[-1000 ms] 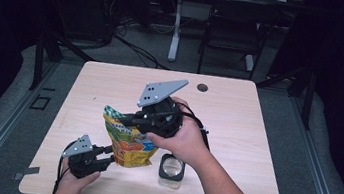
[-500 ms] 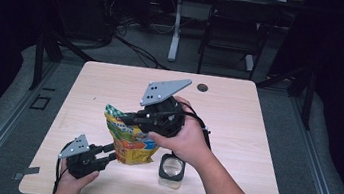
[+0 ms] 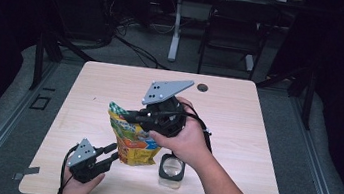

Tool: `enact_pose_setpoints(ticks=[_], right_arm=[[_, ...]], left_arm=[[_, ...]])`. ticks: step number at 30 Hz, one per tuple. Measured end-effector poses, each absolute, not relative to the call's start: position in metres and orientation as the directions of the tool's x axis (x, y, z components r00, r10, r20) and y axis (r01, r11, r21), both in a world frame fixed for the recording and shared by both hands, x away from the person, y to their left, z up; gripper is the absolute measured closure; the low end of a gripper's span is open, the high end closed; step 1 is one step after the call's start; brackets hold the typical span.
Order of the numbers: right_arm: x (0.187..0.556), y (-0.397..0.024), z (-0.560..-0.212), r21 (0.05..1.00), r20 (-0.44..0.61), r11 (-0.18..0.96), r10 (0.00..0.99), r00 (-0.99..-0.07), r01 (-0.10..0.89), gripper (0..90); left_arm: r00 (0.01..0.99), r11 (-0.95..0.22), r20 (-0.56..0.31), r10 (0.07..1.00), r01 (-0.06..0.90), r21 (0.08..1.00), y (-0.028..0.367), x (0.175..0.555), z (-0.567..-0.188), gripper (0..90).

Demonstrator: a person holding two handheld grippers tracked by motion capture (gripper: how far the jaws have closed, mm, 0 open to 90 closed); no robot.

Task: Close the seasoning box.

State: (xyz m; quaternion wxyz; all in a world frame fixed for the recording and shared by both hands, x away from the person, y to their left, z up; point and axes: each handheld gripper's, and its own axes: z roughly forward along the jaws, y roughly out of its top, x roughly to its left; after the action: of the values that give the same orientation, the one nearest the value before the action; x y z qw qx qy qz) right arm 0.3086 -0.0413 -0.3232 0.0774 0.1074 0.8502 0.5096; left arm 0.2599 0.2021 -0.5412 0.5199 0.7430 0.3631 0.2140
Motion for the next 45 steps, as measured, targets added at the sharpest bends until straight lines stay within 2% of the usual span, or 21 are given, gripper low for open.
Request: enact_pose_setpoints(ticks=[17,21,30,45], right_arm=[[0.305,-0.039,-0.325,0.894,-0.015,0.430,0.314,-0.949,0.128,90.0],[0.304,-0.038,-0.324,0.901,-0.013,0.414,0.327,-0.945,0.131,90.0],[0.304,-0.037,-0.324,0.902,-0.004,0.405,0.351,-0.936,0.148,90.0],[0.307,-0.044,-0.327,0.899,0.013,0.406,0.354,-0.935,0.166,90.0]], left_arm=[[0.606,-0.174,-0.051,0.794,0.307,0.935,0.182,0.252,-0.545,62.3],[0.589,-0.175,-0.035,0.808,0.297,0.939,0.180,0.249,-0.545,59.0],[0.552,-0.192,0.017,0.834,0.261,0.946,0.169,0.240,-0.544,58.5],[0.512,-0.166,0.004,0.859,0.271,0.948,0.184,0.244,-0.540,60.0]])
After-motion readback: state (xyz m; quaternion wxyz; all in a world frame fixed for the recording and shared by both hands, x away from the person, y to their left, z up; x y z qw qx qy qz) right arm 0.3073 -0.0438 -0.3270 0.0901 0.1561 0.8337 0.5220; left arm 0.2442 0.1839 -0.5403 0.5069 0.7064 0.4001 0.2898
